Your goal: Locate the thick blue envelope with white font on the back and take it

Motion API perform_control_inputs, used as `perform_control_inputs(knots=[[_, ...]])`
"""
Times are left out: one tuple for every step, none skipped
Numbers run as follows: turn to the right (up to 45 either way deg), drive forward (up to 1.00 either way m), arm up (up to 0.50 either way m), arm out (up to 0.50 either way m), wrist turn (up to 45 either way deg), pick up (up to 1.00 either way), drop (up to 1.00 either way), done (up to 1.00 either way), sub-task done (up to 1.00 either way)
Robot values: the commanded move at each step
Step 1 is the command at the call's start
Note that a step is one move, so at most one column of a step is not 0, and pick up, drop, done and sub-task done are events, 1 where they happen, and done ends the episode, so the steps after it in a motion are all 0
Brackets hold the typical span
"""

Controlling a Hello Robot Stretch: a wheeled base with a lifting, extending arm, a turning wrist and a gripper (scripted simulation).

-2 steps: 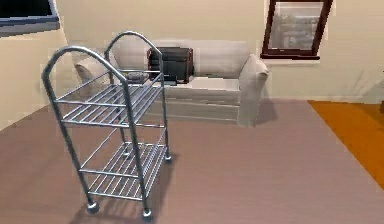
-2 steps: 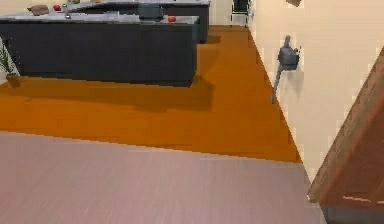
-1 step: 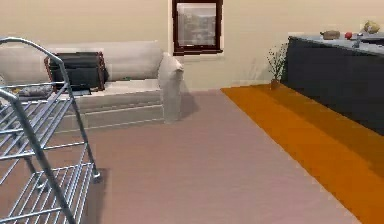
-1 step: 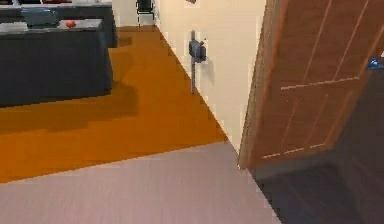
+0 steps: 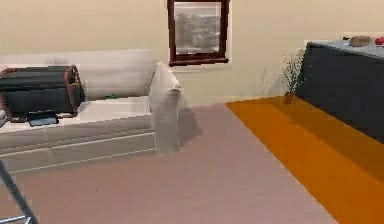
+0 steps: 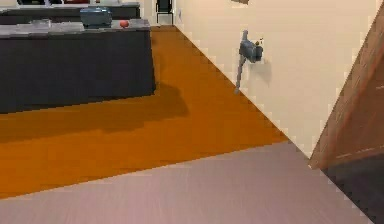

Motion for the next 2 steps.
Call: perform_control_inputs(knots=[[-12.0, 0.00, 0.00, 0.00, 0.0, 0.00, 0.00, 0.00, 0.00], [0.0, 1.00, 0.00, 0.00, 0.0, 0.00, 0.00, 0.00, 0.00]])
